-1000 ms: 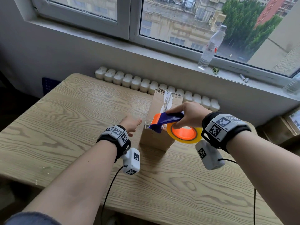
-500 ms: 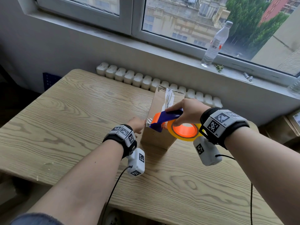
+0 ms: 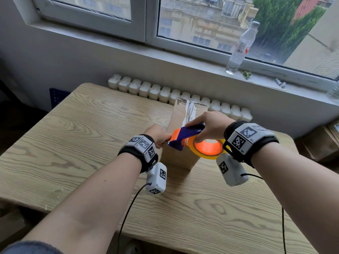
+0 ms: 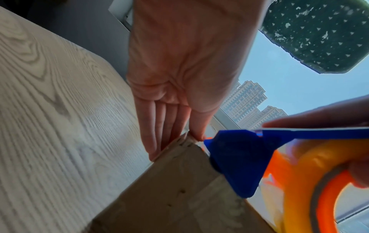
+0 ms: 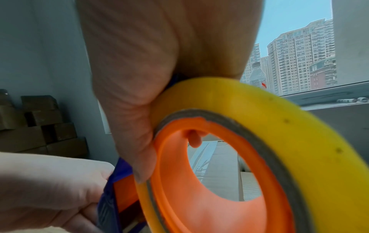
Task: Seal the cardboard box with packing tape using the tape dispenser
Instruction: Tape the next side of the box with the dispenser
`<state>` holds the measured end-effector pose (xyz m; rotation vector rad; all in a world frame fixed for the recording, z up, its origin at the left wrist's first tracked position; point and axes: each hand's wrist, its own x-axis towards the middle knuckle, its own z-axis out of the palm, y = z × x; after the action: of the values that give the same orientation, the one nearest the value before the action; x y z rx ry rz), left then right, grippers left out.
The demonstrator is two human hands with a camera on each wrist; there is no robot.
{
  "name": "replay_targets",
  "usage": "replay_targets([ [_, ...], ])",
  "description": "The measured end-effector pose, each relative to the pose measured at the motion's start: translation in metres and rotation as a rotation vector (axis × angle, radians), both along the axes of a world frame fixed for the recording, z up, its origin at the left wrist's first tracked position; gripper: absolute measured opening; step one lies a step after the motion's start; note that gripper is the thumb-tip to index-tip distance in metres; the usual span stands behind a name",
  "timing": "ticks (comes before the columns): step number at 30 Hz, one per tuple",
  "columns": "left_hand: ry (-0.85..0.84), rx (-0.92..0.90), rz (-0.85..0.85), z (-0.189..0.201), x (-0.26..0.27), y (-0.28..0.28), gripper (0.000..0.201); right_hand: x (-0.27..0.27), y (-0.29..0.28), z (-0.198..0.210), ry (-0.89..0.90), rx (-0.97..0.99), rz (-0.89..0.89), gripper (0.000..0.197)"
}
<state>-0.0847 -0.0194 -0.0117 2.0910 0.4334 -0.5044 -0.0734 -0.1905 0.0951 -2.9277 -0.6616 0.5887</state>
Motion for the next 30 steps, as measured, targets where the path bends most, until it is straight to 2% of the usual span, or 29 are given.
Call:
replay_targets([
  [7, 0.012, 0.026, 0.064, -0.001, 0.002, -0.007, 0.042, 0.003, -0.006, 0.006, 0.028, 0.006, 0.09, 0.06],
  [12, 0.081, 0.009, 0.092, 0.001, 0.005, -0.008, 0.04, 0.009, -0.017, 0.01, 0.039, 0.06, 0.118, 0.06],
  [20, 0.139, 0.049, 0.035, 0.008, 0.007, -0.01, 0.039, 0.002, -0.043, 0.009, 0.036, 0.122, 0.15, 0.07],
  [27, 0.131, 0.08, 0.044, 0.01, 0.004, -0.011, 0.037, 0.004, -0.096, 0.012, 0.073, 0.071, 0.101, 0.075],
  [30, 0.115, 0.082, 0.064, 0.008, 0.004, -0.012, 0.037, 0.001, -0.097, 0.009, 0.073, 0.047, 0.099, 0.076],
])
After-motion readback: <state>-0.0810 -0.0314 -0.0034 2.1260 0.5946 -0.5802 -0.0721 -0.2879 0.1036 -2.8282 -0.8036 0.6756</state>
